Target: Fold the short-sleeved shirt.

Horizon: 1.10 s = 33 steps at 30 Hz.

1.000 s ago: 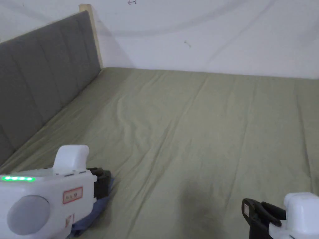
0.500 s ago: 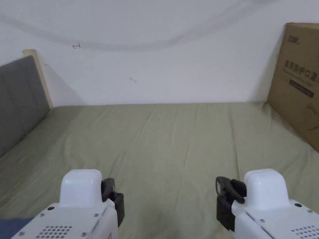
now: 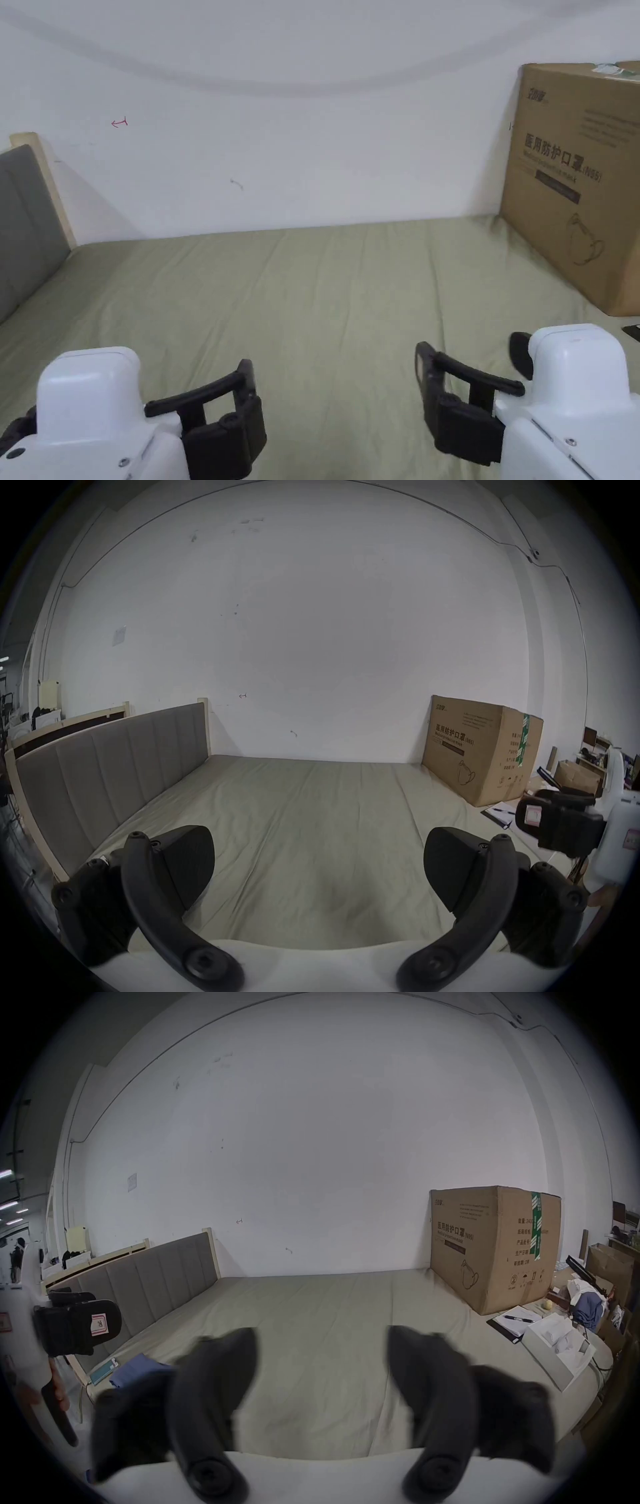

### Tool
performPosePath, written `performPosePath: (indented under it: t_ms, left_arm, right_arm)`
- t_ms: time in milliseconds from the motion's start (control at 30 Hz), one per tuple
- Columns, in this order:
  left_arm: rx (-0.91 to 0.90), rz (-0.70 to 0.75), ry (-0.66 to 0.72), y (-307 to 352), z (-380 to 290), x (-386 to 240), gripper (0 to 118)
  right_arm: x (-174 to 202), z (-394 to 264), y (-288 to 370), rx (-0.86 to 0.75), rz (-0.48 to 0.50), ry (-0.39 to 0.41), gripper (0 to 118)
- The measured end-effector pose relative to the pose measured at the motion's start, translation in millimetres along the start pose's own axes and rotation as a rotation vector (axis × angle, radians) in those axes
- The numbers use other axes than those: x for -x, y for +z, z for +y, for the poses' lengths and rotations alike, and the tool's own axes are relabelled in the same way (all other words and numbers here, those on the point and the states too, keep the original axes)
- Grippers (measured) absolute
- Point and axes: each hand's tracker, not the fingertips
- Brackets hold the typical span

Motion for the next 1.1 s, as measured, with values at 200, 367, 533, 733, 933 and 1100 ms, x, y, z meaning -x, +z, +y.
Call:
performPosePath:
  t_ms: [200,367,533,733,933,1100]
  left_arm:
    - [0.046,-0.064,-0.023,2.7,7.1,-4.4,118]
    - [-0.02,-0.002,-0.143,8.7,2.5,-24.8,118]
    - [-0.042,0.152,-0.214,10.5,-1.9,-41.8,118]
    - [-0.033,0.082,-0.185,13.1,-1.4,-39.4,118]
    - [-0.027,0.101,-0.165,6.7,-1.8,-36.7,118]
    - [0.007,0.068,-0.102,2.9,-2.8,-28.5,118]
  right_arm:
    - [-1.9,7.1,6.6,-0.036,0.0,-0.017,115]
    - [0.3,8.1,3.5,-0.029,-0.012,-0.013,118]
    - [1.4,9.3,0.8,-0.022,-0.018,-0.008,118]
    - [0.5,9.7,-3.1,-0.009,-0.03,-0.024,118]
    - [3.1,8.7,-4.1,-0.003,-0.031,-0.009,118]
    - [5.0,9.7,-4.3,-0.005,-0.03,0.001,118]
